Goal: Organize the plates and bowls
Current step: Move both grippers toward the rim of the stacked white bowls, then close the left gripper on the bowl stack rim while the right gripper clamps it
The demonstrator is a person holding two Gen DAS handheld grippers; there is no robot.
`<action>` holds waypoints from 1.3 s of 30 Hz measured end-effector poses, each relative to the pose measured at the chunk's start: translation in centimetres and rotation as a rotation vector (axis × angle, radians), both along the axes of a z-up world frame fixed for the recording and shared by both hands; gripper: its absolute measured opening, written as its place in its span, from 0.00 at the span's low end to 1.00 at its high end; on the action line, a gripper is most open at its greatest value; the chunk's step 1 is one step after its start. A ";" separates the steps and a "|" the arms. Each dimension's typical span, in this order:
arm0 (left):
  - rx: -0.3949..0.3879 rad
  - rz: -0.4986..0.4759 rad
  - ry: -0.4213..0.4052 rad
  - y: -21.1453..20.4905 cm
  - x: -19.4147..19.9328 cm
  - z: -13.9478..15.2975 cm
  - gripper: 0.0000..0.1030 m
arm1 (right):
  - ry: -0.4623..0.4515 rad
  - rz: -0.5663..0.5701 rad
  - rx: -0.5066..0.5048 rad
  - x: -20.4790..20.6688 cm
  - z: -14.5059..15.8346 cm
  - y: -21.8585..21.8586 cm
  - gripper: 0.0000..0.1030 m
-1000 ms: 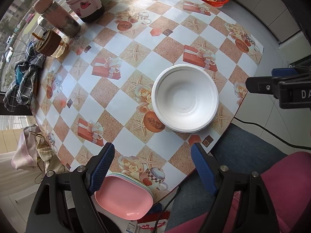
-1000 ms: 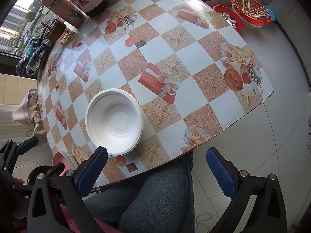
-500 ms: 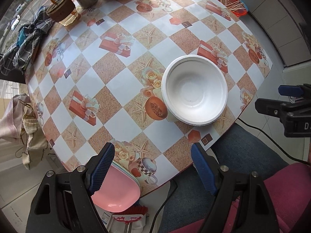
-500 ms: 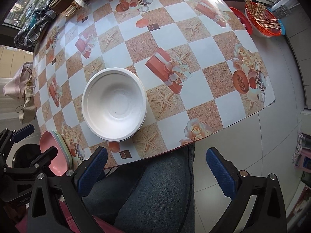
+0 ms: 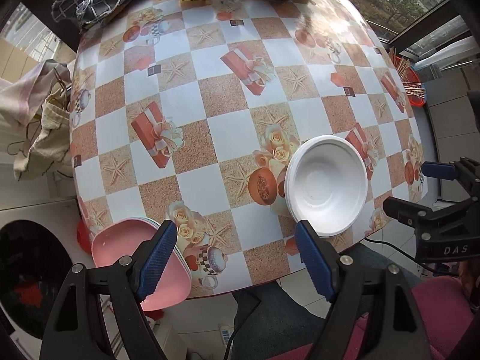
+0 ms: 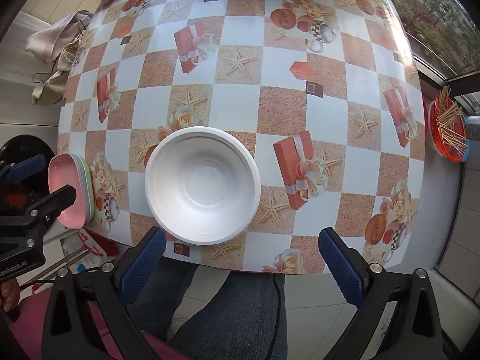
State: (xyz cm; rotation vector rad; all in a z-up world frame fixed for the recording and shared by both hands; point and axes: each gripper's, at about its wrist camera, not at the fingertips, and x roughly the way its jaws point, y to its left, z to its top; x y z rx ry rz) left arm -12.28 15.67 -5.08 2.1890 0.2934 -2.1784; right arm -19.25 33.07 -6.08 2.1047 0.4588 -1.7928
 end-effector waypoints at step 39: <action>-0.076 0.040 -0.142 4.5 -2.3 -9.9 0.81 | -0.119 -0.158 0.047 -1.9 -9.6 5.3 0.99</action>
